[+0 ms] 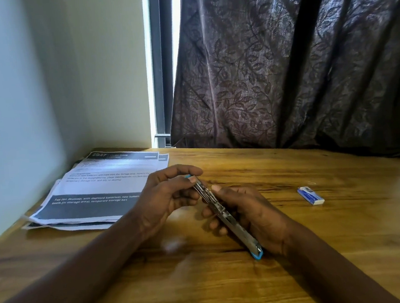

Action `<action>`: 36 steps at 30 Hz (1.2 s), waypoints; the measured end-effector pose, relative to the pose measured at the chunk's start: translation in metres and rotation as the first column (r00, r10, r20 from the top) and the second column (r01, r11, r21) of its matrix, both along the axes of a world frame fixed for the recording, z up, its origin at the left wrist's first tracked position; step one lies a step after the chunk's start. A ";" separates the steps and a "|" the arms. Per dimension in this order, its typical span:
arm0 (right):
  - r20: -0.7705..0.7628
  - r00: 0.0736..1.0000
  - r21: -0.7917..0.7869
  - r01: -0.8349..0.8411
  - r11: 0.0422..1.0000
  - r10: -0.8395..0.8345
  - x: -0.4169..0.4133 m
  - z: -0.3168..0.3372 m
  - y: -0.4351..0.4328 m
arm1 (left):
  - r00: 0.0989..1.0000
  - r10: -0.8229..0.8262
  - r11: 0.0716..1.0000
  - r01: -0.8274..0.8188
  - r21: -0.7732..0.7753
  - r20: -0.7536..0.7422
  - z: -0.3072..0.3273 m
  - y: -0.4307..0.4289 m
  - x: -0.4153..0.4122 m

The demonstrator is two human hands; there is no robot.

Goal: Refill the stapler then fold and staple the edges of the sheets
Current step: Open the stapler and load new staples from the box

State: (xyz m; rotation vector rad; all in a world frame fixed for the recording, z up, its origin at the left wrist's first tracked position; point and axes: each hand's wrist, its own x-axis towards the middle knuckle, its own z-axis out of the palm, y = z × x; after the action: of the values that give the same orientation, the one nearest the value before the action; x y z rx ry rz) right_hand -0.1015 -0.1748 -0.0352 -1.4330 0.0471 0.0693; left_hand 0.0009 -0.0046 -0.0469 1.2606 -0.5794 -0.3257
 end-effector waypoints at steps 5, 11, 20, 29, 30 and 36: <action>0.004 0.999 -0.012 0.037 0.999 -0.037 0.003 -0.005 0.008 | 0.994 -0.089 0.995 0.086 0.057 0.067 -0.003 -0.001 -0.001; -0.007 1.000 -0.075 0.022 0.997 -0.023 0.004 -0.005 0.005 | 0.987 -0.128 0.990 0.120 0.079 0.100 -0.005 0.001 0.001; -0.032 0.998 -0.098 0.048 0.994 -0.052 0.004 -0.003 0.003 | 0.981 -0.075 0.996 0.064 0.068 0.178 -0.008 -0.001 -0.002; -0.003 0.998 0.026 0.058 0.998 -0.058 0.002 -0.004 0.005 | 0.993 0.011 0.995 -0.023 0.097 0.118 -0.006 -0.004 -0.002; 0.004 0.998 0.047 0.067 0.997 -0.068 0.002 -0.004 0.005 | 0.994 0.014 0.995 -0.025 0.101 0.112 -0.007 -0.004 -0.001; 0.078 0.996 0.065 0.032 0.997 -0.037 0.004 -0.006 0.006 | 0.998 0.037 0.996 -0.041 0.080 0.054 -0.007 -0.005 0.001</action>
State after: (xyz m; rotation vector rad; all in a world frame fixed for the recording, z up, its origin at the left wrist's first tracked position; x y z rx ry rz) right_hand -0.0973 -0.1691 -0.0416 -1.3695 0.0040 -0.0146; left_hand 0.0022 -0.0098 -0.0539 1.3601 -0.5907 -0.2867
